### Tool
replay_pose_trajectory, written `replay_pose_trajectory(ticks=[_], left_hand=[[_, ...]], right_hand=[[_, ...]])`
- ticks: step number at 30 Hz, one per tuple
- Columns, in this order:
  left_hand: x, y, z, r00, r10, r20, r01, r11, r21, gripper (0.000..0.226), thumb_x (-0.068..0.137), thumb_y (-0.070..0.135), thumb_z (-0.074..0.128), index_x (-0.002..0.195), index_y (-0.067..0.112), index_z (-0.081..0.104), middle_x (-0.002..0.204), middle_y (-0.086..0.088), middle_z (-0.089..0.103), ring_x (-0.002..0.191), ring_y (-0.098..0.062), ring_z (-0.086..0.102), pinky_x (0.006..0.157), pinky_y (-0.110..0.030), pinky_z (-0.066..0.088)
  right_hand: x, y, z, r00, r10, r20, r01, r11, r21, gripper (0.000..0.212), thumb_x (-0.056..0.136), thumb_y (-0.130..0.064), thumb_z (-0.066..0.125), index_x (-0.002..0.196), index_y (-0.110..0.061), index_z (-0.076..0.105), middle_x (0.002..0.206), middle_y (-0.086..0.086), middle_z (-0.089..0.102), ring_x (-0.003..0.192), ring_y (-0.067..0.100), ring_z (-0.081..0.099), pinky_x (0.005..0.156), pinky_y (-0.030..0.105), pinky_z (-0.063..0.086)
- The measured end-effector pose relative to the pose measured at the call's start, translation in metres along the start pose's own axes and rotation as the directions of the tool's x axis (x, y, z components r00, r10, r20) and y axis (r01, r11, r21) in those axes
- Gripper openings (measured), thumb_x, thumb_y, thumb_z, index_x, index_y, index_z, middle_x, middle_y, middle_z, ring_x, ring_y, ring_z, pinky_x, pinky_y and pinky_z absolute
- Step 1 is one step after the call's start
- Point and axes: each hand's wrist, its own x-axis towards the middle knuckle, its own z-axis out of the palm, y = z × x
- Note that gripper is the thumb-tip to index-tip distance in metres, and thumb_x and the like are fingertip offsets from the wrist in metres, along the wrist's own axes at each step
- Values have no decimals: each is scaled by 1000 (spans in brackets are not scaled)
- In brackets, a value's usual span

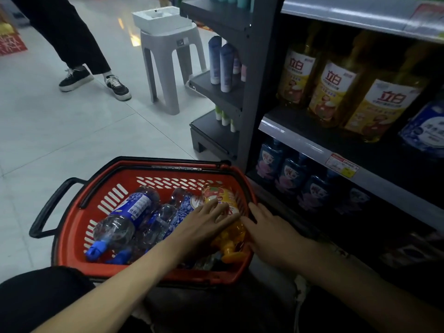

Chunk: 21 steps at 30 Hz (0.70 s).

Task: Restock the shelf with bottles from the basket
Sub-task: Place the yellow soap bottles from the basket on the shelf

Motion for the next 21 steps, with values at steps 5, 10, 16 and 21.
replay_pose_trajectory(ticks=[5,10,16,21], left_hand=[[-5,-1,11,994,52,-92,-59,995,-77,147,42,67,94,162,25,22,146,-14,57,129,-39,61,87,-44,58],[-9,0,8,989,24,-148,-40,993,-107,163,43,65,93,163,22,-8,146,-12,60,127,-34,63,84,-37,60],[-16,-9,-1,946,-70,-316,-25,958,-287,117,64,63,80,161,34,21,159,-5,43,138,-32,54,83,-45,63],[-22,12,-26,817,-484,-314,34,584,-811,91,68,54,87,148,39,47,138,18,62,122,-1,62,98,-31,56]], right_hand=[[-2,6,2,999,31,-9,-31,999,17,63,102,-40,50,157,-21,24,168,17,2,155,38,6,119,52,31],[-3,12,0,998,61,-7,-60,997,48,53,99,-38,53,147,-23,35,160,14,21,145,35,27,109,49,42],[-17,26,-12,993,45,108,-53,995,79,70,101,-30,55,160,-32,19,167,16,10,152,38,18,118,52,33],[-23,26,-12,995,41,95,-51,993,110,77,101,-32,56,162,-34,9,167,16,12,151,36,21,117,49,35]])
